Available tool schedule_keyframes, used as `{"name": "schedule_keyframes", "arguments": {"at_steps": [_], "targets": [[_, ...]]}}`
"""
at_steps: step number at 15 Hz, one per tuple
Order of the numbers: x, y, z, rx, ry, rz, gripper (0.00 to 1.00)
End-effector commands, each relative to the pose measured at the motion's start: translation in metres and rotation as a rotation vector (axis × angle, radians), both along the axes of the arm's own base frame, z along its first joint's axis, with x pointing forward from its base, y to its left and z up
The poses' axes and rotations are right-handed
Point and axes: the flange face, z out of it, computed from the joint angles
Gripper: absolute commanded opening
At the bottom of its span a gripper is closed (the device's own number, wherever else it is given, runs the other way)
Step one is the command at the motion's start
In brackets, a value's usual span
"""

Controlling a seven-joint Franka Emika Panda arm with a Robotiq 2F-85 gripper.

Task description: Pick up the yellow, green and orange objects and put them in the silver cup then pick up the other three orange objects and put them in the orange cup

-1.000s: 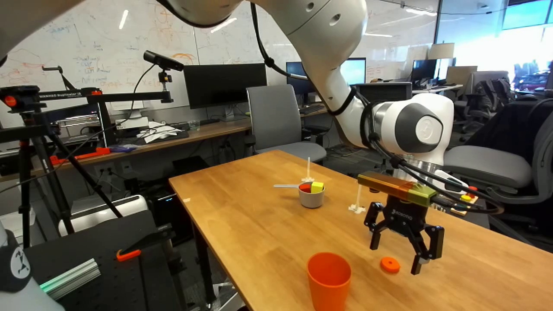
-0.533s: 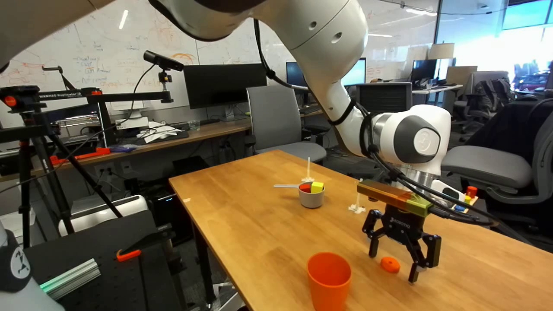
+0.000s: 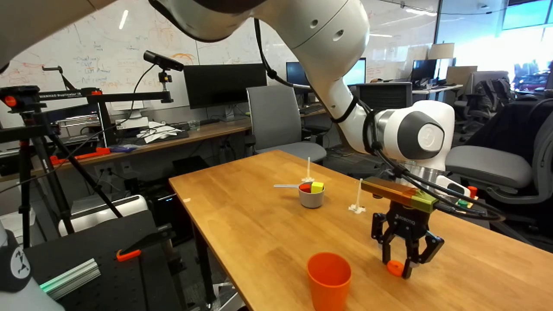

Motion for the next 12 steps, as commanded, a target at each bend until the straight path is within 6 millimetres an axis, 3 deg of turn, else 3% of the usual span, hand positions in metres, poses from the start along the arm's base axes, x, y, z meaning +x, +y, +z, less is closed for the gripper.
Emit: {"name": "schedule_keyframes", "arguments": {"at_steps": [1,5,9,12], "targets": [[0.006,-0.006,0.003,0.010,0.003,-0.003,0.20],[0.008,-0.003,0.016,0.023,-0.004,0.014,0.18],[0.007,0.018,0.052,0.025,-0.024,0.068,0.18],[0.001,0.034,0.090,0.022,-0.035,0.085,0.18]]}}
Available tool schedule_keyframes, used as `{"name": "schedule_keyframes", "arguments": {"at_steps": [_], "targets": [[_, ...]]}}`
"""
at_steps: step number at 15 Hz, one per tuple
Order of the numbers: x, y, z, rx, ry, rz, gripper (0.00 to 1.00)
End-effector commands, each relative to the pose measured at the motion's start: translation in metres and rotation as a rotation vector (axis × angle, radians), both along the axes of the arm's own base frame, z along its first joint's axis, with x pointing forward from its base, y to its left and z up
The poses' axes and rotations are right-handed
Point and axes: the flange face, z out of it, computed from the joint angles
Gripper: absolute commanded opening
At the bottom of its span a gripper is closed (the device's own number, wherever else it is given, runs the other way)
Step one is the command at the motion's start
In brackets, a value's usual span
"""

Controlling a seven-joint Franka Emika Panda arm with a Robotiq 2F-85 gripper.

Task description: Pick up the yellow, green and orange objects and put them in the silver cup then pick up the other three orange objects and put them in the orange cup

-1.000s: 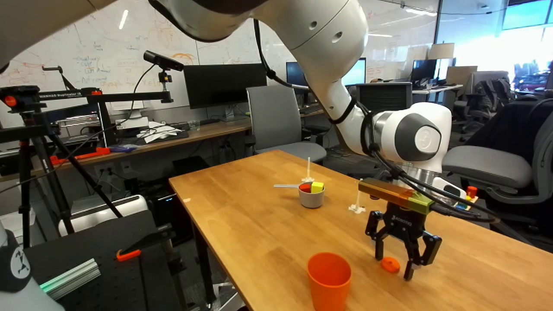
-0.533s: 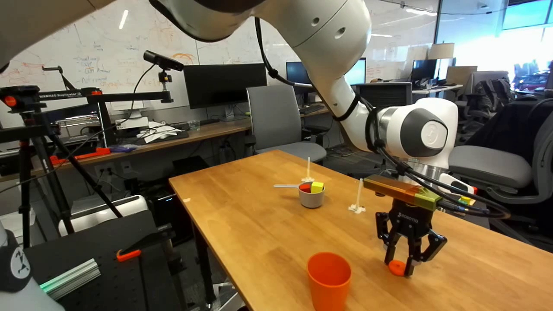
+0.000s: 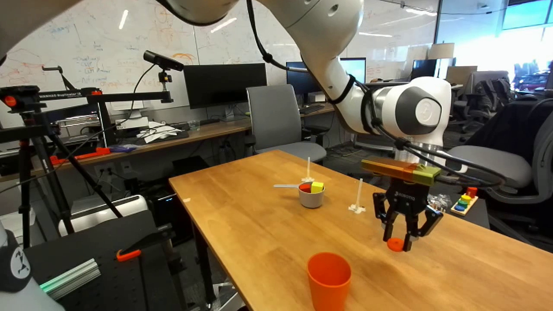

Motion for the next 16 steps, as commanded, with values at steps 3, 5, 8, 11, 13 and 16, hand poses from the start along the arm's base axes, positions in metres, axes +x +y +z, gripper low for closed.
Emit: {"name": "schedule_keyframes", "arguments": {"at_steps": [3,5,8,11,13,16], "targets": [[-0.035,0.029,0.076,-0.001,0.032,0.048,0.19],[-0.058,0.035,0.094,-0.011,0.064,0.053,0.19],[-0.093,0.039,0.116,-0.024,0.108,0.062,0.19],[-0.133,0.039,0.130,-0.026,0.141,0.074,0.19],[-0.154,0.038,0.134,-0.027,0.153,0.074,0.19],[-0.176,0.035,0.137,-0.033,0.166,0.068,0.19]]}}
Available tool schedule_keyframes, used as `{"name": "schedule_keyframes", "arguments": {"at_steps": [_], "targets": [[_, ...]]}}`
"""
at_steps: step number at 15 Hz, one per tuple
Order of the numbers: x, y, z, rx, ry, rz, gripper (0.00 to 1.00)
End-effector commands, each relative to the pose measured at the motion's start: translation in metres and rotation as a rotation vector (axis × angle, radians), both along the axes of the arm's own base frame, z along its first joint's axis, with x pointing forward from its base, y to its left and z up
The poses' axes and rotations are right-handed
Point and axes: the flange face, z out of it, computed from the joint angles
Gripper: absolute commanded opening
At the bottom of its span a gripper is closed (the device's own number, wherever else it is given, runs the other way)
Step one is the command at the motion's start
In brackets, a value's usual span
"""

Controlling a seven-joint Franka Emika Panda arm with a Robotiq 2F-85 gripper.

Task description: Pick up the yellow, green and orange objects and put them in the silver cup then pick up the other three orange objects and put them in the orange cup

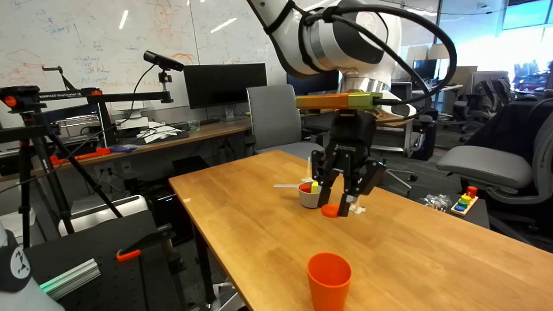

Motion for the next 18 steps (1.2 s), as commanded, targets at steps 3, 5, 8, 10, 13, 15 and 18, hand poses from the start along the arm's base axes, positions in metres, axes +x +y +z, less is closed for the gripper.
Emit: {"name": "schedule_keyframes", "arguments": {"at_steps": [3,5,8,10,13,15,18], "targets": [[-0.033,-0.008,0.014,-0.039,-0.042,0.002,0.19],[-0.031,-0.012,0.012,-0.046,-0.057,0.000,0.19],[-0.029,-0.015,0.009,-0.042,-0.058,-0.005,0.67],[-0.029,-0.017,0.010,-0.041,-0.056,-0.009,0.74],[-0.028,-0.020,0.009,-0.034,-0.037,-0.017,0.99],[-0.030,-0.017,0.009,0.043,0.072,0.005,1.00],[-0.037,-0.014,0.004,0.031,0.094,-0.005,1.00]]}}
